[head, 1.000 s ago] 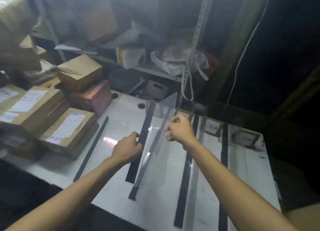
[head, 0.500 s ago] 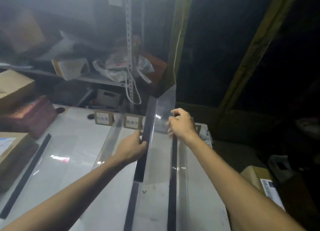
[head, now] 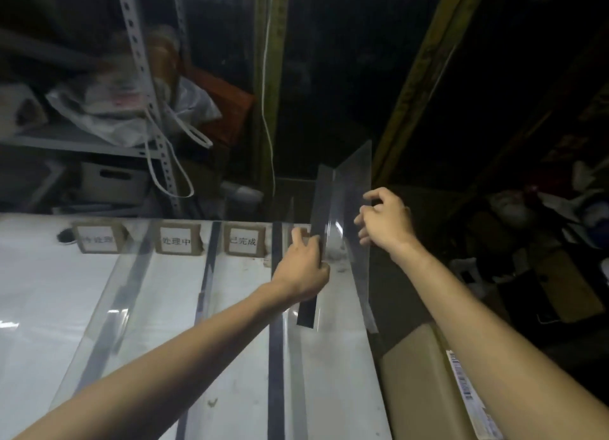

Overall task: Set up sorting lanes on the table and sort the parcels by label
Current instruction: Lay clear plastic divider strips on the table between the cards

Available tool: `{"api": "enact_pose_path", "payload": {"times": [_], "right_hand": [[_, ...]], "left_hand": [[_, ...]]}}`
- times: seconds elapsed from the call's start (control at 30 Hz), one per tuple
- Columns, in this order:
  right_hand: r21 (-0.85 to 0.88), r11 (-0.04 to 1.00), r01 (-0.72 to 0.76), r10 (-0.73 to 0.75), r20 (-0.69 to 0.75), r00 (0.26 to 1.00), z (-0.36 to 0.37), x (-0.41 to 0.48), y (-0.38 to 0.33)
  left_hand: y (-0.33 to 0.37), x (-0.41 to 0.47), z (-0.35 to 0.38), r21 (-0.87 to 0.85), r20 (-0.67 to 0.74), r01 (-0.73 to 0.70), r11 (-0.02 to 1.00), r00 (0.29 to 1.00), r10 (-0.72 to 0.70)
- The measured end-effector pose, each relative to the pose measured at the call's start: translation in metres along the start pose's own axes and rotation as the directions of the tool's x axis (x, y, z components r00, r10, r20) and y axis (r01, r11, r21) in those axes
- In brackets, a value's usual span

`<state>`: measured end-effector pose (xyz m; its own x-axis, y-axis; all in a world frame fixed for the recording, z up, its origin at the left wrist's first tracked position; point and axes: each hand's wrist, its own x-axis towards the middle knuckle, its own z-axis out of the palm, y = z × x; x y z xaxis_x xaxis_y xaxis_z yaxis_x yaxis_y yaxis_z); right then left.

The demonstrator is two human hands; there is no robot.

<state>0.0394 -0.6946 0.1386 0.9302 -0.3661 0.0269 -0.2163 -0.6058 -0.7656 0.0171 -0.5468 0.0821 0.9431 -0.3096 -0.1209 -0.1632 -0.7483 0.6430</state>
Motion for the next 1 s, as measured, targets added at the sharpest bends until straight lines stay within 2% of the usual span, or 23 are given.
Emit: {"api": "enact_pose_path", "payload": {"times": [0.1,0.17,0.27,0.37,0.53,0.67,0.8,1.0], "right_hand": [[-0.077,0.997,-0.021,0.019,-0.024,1.0,-0.004,0.018,0.023],[-0.114,0.993,-0.043,0.041,-0.026,0.999,-0.005,0.031,0.037],[-0.203,0.978,-0.055,0.058,0.012,0.998,-0.002,0.049,0.055],[-0.312,0.948,-0.063,0.095,0.089,0.991,0.009,0.063,0.074],[-0.393,0.917,-0.061,0.158,0.219,0.963,0.036,0.079,0.1],[-0.436,0.898,-0.053,0.192,0.282,0.94,0.055,0.087,0.117],[-0.438,0.898,-0.048,0.199,0.305,0.931,0.062,0.093,0.125],[-0.376,0.925,-0.059,0.197,0.34,0.92,0.058,0.1,0.13]], "left_hand": [[0.009,0.022,0.025,0.071,0.115,-0.054,0.996,0.992,0.045],[0.011,0.034,0.041,0.201,0.191,-0.118,0.972,0.978,0.08],[0.011,0.05,0.062,0.417,0.249,-0.219,0.882,0.961,0.121],[0.006,0.061,0.088,0.528,0.318,-0.291,0.798,0.939,0.132],[-0.01,0.078,0.128,0.59,0.441,-0.34,0.732,0.895,0.061],[-0.019,0.089,0.151,0.601,0.51,-0.325,0.73,0.859,-0.037],[-0.023,0.094,0.161,0.601,0.518,-0.281,0.749,0.85,-0.096],[-0.029,0.099,0.158,0.6,0.477,-0.274,0.752,0.877,-0.061]]}}
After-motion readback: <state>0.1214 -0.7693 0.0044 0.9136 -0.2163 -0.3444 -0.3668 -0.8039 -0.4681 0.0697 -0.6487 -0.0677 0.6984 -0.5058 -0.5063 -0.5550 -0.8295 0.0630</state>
